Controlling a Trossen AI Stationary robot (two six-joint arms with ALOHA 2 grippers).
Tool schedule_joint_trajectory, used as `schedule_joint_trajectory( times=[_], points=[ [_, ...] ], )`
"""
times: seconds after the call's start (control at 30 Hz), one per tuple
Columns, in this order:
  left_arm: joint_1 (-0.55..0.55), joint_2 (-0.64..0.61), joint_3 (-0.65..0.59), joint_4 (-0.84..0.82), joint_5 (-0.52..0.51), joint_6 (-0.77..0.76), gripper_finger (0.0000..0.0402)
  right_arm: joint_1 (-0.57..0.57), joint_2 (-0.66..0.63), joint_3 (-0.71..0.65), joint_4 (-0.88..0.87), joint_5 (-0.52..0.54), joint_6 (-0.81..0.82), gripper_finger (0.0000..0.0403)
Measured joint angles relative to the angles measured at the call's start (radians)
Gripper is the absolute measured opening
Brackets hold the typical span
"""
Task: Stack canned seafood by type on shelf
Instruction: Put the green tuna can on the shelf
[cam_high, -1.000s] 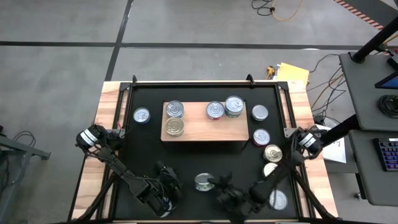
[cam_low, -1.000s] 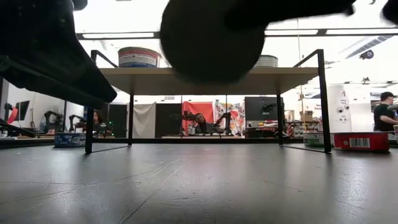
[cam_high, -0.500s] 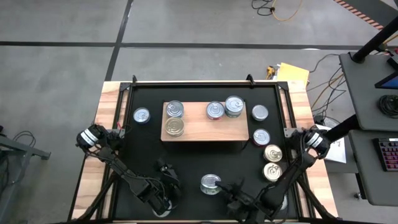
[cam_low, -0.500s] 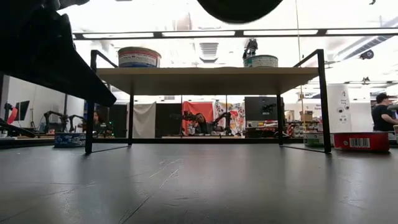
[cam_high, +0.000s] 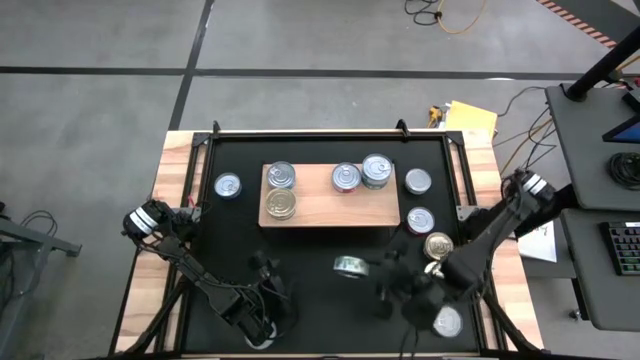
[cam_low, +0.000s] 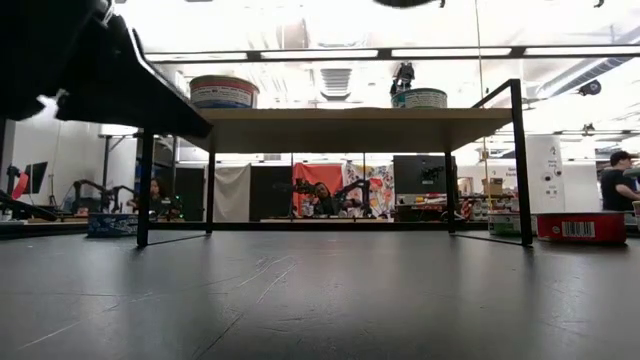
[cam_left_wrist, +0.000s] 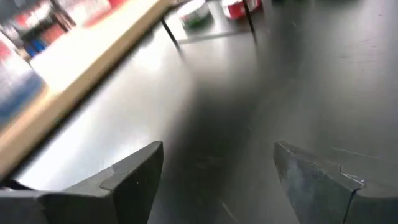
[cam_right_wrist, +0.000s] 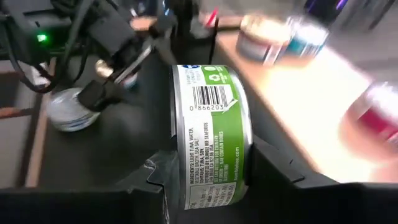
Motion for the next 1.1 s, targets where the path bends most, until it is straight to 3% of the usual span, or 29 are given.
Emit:
schedule_joint_trajectory(
  times=[0.13, 0.3, 0.5, 0.73, 0.9, 1.1],
  points=[
    [0.0, 0.0, 0.001, 0.05, -0.088, 0.198, 0.0288, -0.061, -0.05, -0.051, 0.015, -0.162, 0.09, 0.0132],
    [0.0, 0.0, 0.064, 0.115, -0.154, 0.539, 0.0288, -0.111, -0.078, -0.163, 0.187, -0.309, 0.174, 0.0132],
    [-0.008, 0.0, 0.188, 0.124, -0.164, 0.872, 0.0288, -0.165, -0.094, -0.365, 0.574, -0.518, 0.277, 0.0132],
    [-0.053, 0.0, 0.29, 0.174, -0.118, 1.148, 0.0277, -0.19, -0.084, -0.582, 1.201, -0.666, 0.349, 0.0132],
    [-0.079, 0.0, 0.309, 0.286, -0.094, 1.359, 0.0264, -0.191, -0.08, -0.624, 1.233, -0.714, 0.474, 0.0132],
    [-0.067, 0.0, 0.35, 0.328, 0.009, 1.529, 0.0261, -0.191, -0.08, -0.607, 1.242, -0.734, 0.494, 0.0132]
  ],
)
